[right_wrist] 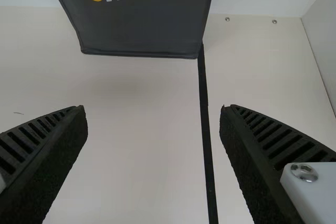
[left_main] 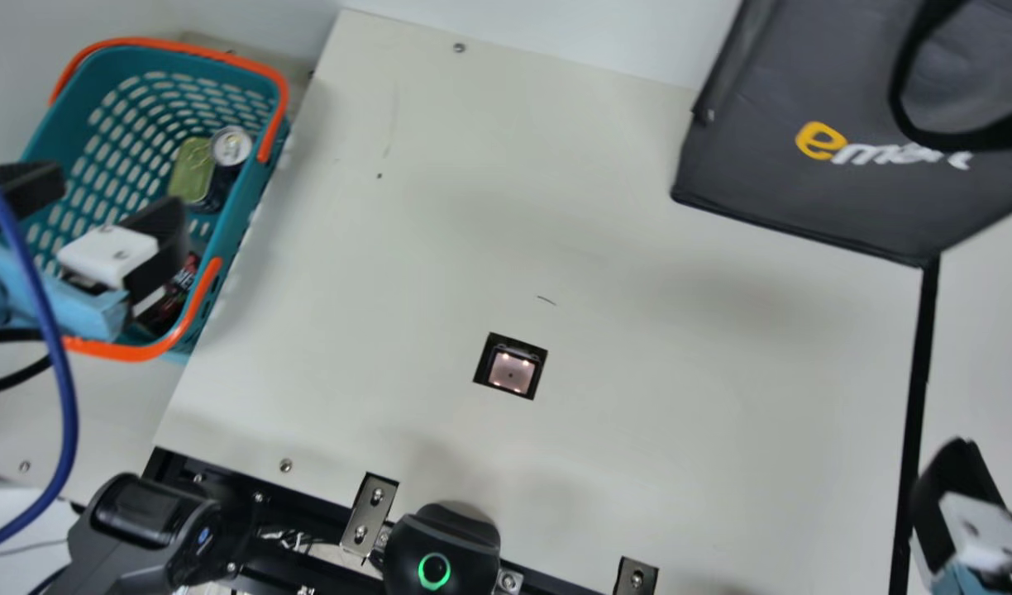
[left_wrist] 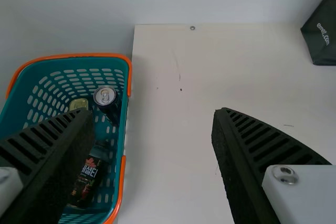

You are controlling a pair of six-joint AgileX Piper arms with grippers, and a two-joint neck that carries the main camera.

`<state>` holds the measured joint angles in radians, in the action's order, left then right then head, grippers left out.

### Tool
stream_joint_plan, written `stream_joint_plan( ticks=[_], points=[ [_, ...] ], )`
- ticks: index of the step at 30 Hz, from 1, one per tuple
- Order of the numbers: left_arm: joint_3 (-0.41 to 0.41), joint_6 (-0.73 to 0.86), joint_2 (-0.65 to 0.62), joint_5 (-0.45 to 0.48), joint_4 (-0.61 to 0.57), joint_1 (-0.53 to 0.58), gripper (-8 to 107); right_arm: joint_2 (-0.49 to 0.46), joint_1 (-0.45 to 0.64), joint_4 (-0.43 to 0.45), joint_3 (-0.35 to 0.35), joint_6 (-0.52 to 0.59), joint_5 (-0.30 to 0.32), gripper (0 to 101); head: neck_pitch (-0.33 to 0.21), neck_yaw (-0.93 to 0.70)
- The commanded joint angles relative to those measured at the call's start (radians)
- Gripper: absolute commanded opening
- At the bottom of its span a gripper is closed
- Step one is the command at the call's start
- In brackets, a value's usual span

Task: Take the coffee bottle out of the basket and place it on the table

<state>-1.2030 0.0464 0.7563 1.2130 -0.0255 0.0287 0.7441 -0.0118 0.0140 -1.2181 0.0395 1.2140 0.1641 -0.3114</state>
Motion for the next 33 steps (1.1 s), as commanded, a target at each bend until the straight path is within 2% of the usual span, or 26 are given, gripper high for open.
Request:
stream_joint_plan(
  ticks=[1,22,33],
  points=[
    [0.0,0.0,0.0,0.0,0.0,0.0,90,0.0,0.0,0.0,0.0,0.0,0.0,91,-0.026,-0.01],
    [0.006,-0.023,0.003,0.007,0.009,-0.008,90,0.0,0.0,0.0,0.0,0.0,0.001,91,-0.026,-0.01],
    [0.008,-0.059,0.03,0.0,0.031,-0.09,90,0.0,0.0,-0.001,0.0,0.0,0.001,91,-0.026,-0.01]
  ],
)
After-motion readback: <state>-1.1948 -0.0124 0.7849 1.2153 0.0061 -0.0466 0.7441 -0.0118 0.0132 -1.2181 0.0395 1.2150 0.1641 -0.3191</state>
